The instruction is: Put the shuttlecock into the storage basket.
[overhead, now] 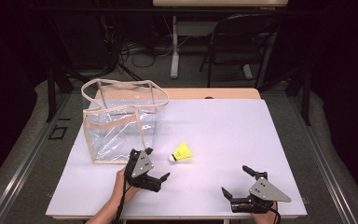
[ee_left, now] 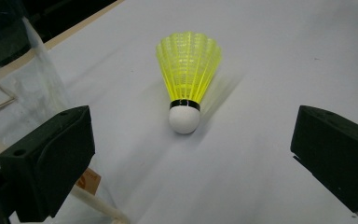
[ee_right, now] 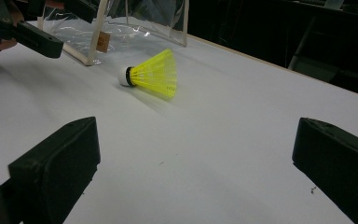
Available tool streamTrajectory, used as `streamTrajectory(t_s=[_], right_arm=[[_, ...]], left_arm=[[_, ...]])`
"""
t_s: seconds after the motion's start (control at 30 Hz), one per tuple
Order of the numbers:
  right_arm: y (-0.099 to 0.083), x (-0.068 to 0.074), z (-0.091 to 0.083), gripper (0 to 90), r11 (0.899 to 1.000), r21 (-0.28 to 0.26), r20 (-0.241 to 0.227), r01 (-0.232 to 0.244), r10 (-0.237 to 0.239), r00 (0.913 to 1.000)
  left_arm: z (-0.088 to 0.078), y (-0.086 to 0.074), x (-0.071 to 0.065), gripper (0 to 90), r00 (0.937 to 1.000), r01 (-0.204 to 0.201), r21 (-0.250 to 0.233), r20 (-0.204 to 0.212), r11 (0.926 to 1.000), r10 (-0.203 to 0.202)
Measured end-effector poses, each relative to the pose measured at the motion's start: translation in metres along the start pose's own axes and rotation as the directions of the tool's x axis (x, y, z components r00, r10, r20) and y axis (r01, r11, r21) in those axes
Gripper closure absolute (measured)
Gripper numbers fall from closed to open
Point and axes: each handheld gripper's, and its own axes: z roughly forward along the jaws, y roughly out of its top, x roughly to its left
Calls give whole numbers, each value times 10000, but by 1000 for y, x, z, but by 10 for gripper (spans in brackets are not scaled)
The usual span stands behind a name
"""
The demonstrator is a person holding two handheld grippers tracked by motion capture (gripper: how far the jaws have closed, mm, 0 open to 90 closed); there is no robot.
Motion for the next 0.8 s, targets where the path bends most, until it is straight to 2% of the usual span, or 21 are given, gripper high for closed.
streamTrajectory(t_s=[0.33,0.5,0.8], right_arm=[[0,0,0,5,10000,-4,4,-11,11,10000],[0,0,0,5,10000,13,19,8,-8,10000],[0,0,0,5,10000,26,21,10,-10,10000]], left_arm=[[14,5,1,0,10000,37,397,74,9992,-40],[18,6,4,0,9996,282,705,-44,9971,-279],[27,12,6,0,9997,212,925,74,9955,-219]])
